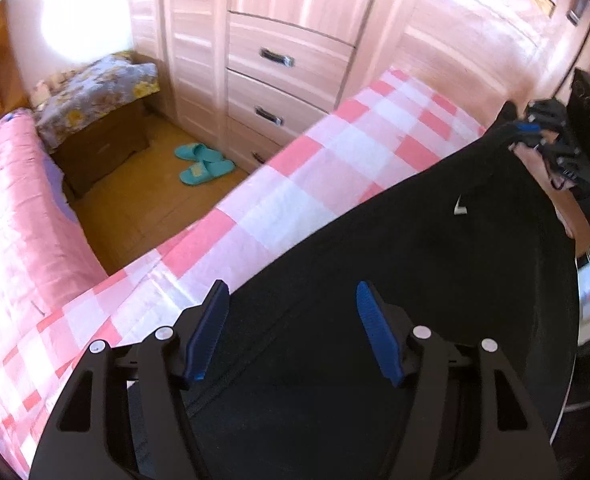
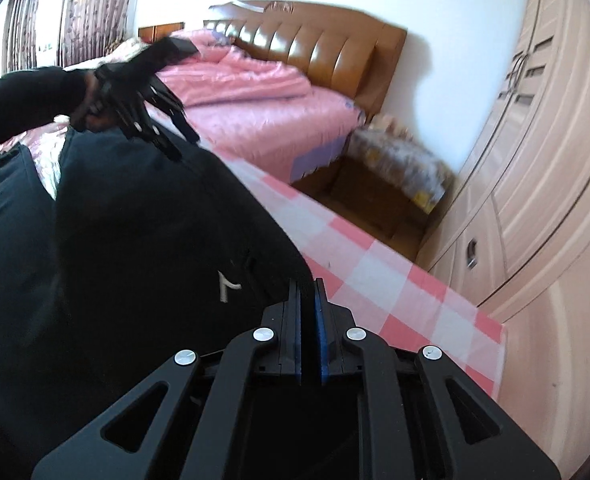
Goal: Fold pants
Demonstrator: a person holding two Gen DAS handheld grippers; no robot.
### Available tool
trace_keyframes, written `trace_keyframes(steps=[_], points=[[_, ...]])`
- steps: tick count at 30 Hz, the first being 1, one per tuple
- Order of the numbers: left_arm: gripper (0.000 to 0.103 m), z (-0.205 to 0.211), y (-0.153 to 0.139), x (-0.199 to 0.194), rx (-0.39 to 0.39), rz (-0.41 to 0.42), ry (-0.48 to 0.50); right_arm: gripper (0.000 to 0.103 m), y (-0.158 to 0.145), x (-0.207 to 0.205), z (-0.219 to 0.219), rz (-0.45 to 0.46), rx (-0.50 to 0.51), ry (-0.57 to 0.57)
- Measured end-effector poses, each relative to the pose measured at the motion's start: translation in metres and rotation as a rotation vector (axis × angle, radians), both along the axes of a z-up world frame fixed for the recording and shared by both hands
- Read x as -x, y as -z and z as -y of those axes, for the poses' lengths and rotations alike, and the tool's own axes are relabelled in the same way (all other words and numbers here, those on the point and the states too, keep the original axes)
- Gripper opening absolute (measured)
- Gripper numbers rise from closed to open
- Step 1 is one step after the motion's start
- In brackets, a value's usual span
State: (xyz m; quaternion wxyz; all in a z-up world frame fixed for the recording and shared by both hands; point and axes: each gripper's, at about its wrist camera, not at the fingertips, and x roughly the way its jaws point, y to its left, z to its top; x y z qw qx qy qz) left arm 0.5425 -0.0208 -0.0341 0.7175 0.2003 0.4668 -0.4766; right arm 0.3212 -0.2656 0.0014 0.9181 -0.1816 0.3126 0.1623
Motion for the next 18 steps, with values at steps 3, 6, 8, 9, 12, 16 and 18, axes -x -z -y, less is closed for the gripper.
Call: trace_keyframes(steps=[3,6,8,9,12,16,18], points=[[0.068,-0.001,0.002,-0.002,-0.012,0.002,0.006,0.015,-0.010,0.017,-0.006,0.060,-0.016,0.009],[0.077,-0.008,-0.001,-0.004,0.006,0.003,-0.005,0.015,-0.012,0.035,-0.015,0.077,-0.022,0.002],[0.079,-0.009,0.001,-0.004,0.004,-0.033,0.010,0.015,-0.013,0.047,-0.017,0.083,-0.022,0.005],[0.079,-0.008,0.003,-0.002,-0.009,-0.047,0.025,0.015,-0.014,0.052,-0.020,0.089,-0.023,0.012],[0.045,-0.006,0.010,0.011,-0.067,-0.055,0.080,0.015,-0.013,0.053,-0.018,0.085,-0.036,0.045],[0.021,-0.020,-0.013,0.040,-0.066,0.097,0.034,0.015,-0.008,0.045,-0.017,0.063,-0.013,0.084],[0.020,-0.026,-0.031,0.061,-0.062,0.197,0.009,0.015,-0.009,0.045,-0.013,0.068,-0.014,0.104]])
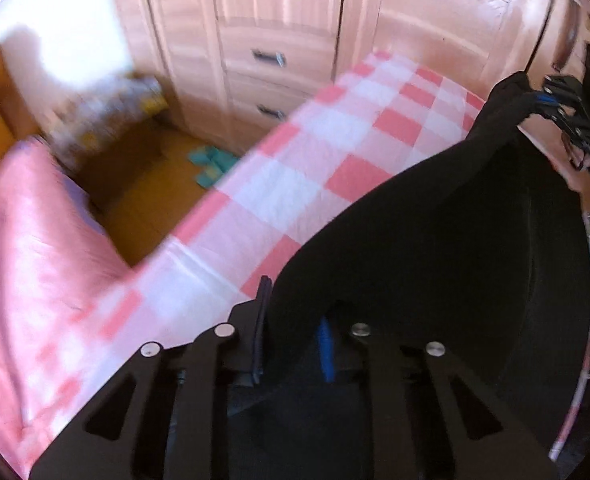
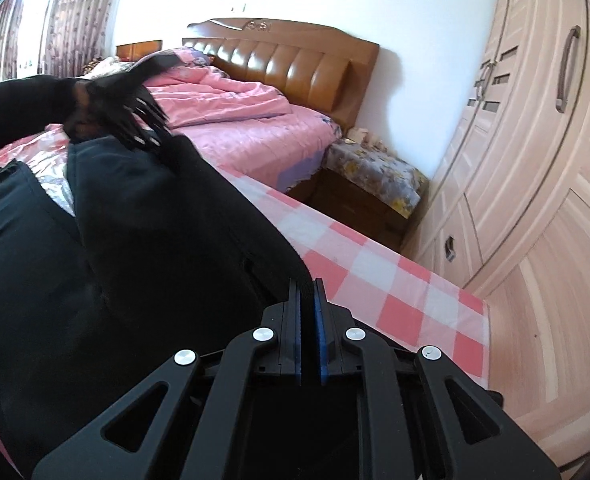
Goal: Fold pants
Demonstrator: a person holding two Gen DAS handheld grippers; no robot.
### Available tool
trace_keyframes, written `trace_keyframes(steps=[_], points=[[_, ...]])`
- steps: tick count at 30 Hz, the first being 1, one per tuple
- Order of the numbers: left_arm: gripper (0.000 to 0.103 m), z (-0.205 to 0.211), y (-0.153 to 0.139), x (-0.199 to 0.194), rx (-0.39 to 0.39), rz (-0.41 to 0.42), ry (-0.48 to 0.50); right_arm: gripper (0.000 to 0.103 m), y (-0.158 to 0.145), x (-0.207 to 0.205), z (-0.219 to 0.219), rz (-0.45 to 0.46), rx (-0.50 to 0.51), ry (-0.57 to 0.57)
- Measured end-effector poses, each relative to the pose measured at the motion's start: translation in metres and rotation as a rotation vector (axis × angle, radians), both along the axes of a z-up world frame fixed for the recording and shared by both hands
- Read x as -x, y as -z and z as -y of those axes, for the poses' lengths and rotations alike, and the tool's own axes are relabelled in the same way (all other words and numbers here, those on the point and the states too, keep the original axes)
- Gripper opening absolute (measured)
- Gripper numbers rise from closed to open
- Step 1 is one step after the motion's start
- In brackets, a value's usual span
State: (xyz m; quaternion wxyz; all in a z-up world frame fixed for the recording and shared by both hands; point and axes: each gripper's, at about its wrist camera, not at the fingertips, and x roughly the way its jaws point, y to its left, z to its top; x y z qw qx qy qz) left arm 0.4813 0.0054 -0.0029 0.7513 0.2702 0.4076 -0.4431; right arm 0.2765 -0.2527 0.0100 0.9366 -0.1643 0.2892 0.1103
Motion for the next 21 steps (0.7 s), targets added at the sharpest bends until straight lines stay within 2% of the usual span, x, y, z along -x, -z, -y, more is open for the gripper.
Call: trace_keyframes(steps=[2,3,6,9,12,16,18,21], points=[[0.017,-0.010,-0.030,0.040,0.019,0.141,-0.028,0.015,-0.003,0.008,0.004,0.010,-0.018,0.009],[0.016,-0.013,-0.040,0.056,0.024,0.184,-0.030,0.015,-0.006,0.012,0.005,0.019,-0.024,0.011],[0.016,-0.026,-0.076,0.142,0.026,0.371,-0.035,0.015,-0.017,0.041,0.006,0.059,-0.039,-0.007],[0.016,-0.034,-0.085,0.213,0.013,0.454,-0.024,0.015,-0.023,0.085,0.006,0.082,-0.059,-0.050],[0.016,-0.039,-0.071,0.280,-0.020,0.506,-0.036,0.015,-0.015,0.114,-0.001,0.066,-0.058,-0.074],[0.016,-0.041,-0.030,0.325,-0.058,0.486,-0.084,0.015,0.008,0.154,-0.011,0.033,-0.074,-0.094],[0.016,-0.045,-0.010,0.346,-0.052,0.471,-0.113,0.015,0.023,0.175,-0.017,0.020,-0.076,-0.093],[0.016,-0.047,0.018,0.374,-0.068,0.482,-0.145,0.015,0.039,0.202,-0.024,0.014,-0.092,-0.082]])
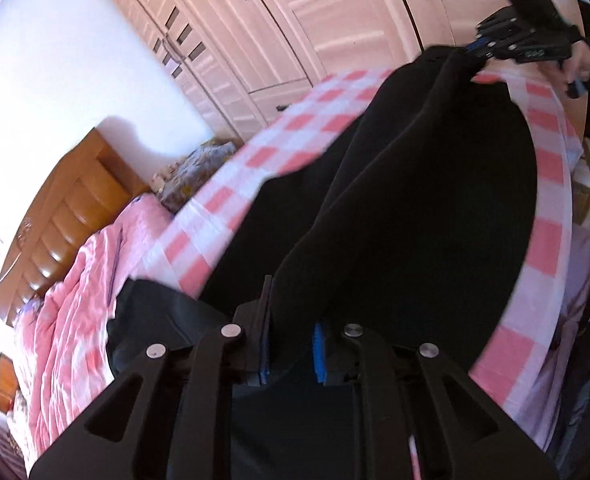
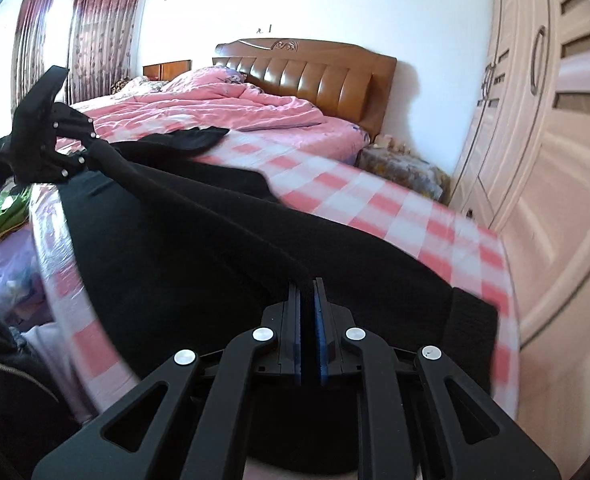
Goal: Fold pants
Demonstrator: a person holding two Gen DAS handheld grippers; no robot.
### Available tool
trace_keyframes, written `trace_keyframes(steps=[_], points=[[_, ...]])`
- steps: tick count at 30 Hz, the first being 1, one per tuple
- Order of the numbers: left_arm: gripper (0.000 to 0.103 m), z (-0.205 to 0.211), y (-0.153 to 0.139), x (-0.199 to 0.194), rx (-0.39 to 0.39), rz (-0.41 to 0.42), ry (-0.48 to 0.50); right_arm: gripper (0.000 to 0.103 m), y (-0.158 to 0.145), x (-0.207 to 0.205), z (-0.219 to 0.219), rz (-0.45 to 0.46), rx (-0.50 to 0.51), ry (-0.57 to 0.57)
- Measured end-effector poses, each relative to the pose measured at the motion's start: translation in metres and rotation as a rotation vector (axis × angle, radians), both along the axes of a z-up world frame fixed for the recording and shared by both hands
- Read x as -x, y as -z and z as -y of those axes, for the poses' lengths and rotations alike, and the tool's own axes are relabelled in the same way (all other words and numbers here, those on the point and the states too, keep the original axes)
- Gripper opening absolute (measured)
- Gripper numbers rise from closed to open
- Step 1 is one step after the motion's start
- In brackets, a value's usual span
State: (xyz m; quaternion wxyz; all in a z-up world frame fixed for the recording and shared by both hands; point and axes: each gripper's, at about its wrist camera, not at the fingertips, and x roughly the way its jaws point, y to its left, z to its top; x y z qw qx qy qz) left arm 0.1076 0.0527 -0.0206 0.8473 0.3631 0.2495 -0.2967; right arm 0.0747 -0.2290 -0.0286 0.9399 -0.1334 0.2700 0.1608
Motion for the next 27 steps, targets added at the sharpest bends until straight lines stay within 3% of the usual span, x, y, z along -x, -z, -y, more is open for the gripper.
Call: trace_keyframes(steps=[8,9,11,12,13,14,15,16,22,27], points=[[0.025,0.006,0.058,0.013,-0.048,-0.001,-0.093,0.017,0.051,0.022,-0.013,-0.109,-0.009,0.063],[0.029,0.005,0.059,0.015,-0.040,-0.003,-0.103,0.017,0.052,0.024,-0.013,-0.121,-0.012,0.072],[0.057,0.001,0.056,0.019,0.009,-0.023,-0.129,0.022,0.051,0.034,-0.010,-0.132,-0.029,0.099],[0.078,-0.002,0.053,0.024,0.034,-0.025,-0.135,0.029,0.049,0.037,-0.006,-0.137,-0.046,0.111],[0.084,-0.004,0.047,0.032,0.081,-0.026,-0.135,0.033,0.047,0.048,-0.001,-0.134,-0.085,0.118],[0.087,-0.007,0.041,0.038,0.131,-0.040,-0.143,0.059,0.047,0.056,0.005,-0.130,-0.120,0.125],[0.096,-0.010,0.035,0.041,0.174,-0.060,-0.160,0.093,0.047,0.067,0.013,-0.117,-0.162,0.166],[0.101,-0.015,0.030,0.044,0.234,-0.089,-0.198,0.099,0.047,0.076,0.019,-0.099,-0.194,0.193],[0.101,-0.040,0.022,0.041,0.541,-0.308,-0.381,0.095,0.051,0.094,0.063,-0.093,-0.463,0.312],[0.101,-0.045,0.025,0.021,0.594,-0.363,-0.503,0.082,0.047,0.069,0.073,-0.125,-0.611,0.335]])
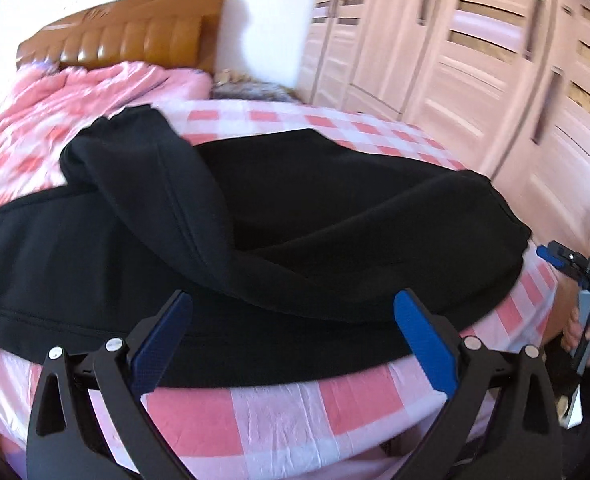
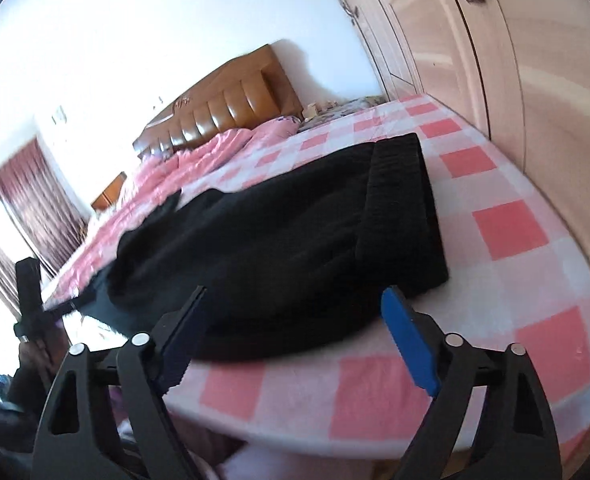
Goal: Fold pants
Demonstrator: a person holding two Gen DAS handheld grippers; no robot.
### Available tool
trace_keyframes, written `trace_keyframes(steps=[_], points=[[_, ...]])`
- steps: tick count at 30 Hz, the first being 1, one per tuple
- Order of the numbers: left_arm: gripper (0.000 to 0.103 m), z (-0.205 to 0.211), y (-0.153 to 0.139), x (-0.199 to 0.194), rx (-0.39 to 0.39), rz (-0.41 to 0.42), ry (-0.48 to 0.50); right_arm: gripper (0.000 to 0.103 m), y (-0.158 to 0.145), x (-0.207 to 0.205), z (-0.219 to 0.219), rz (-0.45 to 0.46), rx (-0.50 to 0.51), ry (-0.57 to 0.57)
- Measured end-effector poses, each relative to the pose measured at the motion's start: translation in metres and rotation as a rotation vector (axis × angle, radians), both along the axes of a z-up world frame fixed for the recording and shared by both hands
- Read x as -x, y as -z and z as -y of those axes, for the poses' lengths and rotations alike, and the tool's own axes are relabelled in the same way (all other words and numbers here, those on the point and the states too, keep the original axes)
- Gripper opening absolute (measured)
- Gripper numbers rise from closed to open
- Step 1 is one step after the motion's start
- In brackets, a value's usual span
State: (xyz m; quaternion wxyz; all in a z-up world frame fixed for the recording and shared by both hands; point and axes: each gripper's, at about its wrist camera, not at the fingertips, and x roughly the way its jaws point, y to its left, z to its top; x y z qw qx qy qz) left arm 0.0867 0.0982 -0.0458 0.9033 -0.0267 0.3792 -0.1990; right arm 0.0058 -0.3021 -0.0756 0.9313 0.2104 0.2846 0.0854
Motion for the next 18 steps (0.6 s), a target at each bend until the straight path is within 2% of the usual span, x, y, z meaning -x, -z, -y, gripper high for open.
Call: trace_keyframes(steps=[4,14,16,17,18], points=[[0.101,-0.006,0.004,-0.005,0.058,-0.049,-0.032,0.077,0.013,-0.021,0.005,-0.086,-0.086,0.037],[0.101,-0.015,0.008,-0.008,0.085,-0.057,-0.059,0.075,0.011,-0.031,0.007,-0.061,-0.120,0.087],[0.101,-0.017,0.009,-0.009,0.077,-0.055,-0.070,0.069,0.012,-0.035,0.005,-0.080,-0.123,0.088],[0.101,-0.019,0.009,-0.010,0.075,-0.057,-0.081,0.062,0.014,-0.037,0.005,-0.101,-0.129,0.082],[0.100,-0.022,0.009,-0.011,0.079,-0.062,-0.098,0.062,0.017,-0.037,0.006,-0.122,-0.140,0.082]])
